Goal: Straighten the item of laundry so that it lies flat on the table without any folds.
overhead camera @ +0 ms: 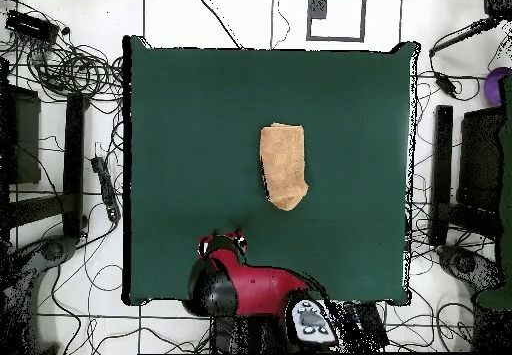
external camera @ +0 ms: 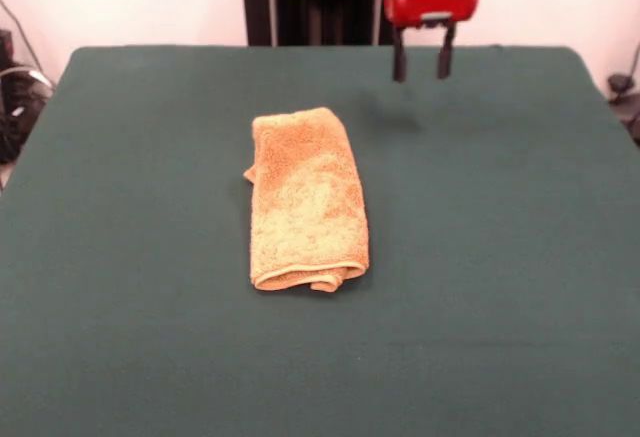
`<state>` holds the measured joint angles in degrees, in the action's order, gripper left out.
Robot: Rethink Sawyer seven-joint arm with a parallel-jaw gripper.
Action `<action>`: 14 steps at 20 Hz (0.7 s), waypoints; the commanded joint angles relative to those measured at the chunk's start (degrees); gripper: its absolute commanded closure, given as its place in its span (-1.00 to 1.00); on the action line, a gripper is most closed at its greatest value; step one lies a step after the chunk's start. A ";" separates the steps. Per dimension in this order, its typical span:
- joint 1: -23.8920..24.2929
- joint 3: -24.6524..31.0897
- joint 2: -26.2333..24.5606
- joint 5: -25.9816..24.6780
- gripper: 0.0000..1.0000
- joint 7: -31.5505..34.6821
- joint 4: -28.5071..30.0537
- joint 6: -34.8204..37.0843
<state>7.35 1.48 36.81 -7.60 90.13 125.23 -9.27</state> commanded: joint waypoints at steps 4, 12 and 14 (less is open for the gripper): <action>7.84 3.39 1.37 -3.65 -1.00 1.55 -2.87 15.76; 10.90 6.44 4.47 -4.86 -1.00 0.90 -6.69 23.89; 10.67 6.97 7.25 -4.21 -1.00 1.71 -6.09 25.88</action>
<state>18.54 1.48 39.85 -11.92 90.13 124.41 8.56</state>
